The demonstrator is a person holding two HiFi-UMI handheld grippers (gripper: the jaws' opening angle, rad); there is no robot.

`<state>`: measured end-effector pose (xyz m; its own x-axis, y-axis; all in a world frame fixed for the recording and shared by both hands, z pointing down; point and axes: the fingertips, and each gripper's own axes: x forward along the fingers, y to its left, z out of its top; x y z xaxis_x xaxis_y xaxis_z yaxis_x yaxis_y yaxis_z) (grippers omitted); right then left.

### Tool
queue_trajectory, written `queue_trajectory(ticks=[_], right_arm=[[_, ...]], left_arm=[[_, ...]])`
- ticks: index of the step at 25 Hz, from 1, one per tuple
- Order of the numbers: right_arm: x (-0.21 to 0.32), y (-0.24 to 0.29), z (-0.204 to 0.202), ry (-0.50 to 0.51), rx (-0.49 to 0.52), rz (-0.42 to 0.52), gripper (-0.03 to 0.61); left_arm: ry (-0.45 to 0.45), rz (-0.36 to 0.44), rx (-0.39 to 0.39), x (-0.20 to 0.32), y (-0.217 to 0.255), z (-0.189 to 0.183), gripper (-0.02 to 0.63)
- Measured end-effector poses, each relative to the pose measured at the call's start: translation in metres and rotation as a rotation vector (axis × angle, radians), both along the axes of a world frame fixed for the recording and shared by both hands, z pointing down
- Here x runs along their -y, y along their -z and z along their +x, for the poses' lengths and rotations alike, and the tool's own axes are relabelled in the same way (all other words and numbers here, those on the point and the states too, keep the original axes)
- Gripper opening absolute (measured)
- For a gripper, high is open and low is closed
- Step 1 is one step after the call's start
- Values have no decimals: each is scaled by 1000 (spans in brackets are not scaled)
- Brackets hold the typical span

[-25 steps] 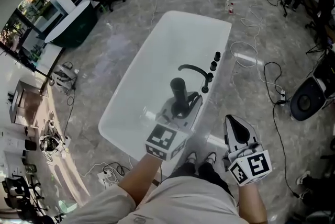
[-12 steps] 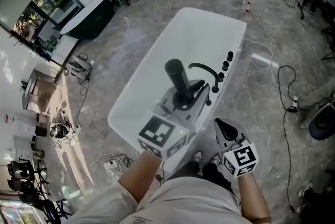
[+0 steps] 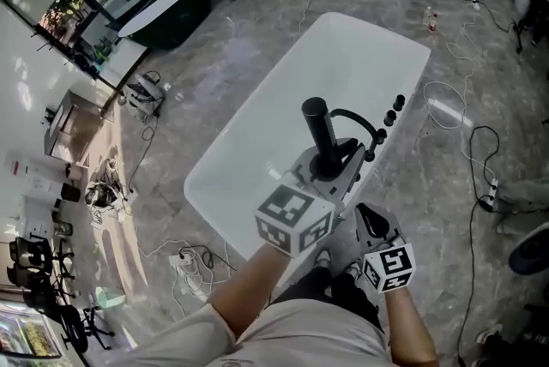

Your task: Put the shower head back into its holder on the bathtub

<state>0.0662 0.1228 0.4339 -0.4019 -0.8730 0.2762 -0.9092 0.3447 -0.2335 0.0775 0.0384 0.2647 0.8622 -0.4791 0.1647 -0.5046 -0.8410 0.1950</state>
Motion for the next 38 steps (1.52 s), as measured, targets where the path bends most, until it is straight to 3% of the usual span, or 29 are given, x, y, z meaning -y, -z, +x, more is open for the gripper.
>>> queue_trajectory(ticks=[4,11,19,27,32,38], right_arm=[[7,-32,-10,9,-24,-46,15],[23,-80,-16,-49,-73,-87,22],[35,-102,-13,-137,-149,-118,92],[53,-143,-22,-107,-165,-182,143],[63,-159,-23,-116,-158,-227,149],[71,-188,-12,-137,-93,-287,153]], left_arm=[[-18,-37,-63,12,7,-1,40],[-14,-278,-316,48,11,-13,40],[23,-523,-544,90,-5,-40,40],[42,-786,-761,101,-29,-40,40],[32,-853,-844,110,-28,-43,40],[36,-870,-882,117,-30,-41,40]])
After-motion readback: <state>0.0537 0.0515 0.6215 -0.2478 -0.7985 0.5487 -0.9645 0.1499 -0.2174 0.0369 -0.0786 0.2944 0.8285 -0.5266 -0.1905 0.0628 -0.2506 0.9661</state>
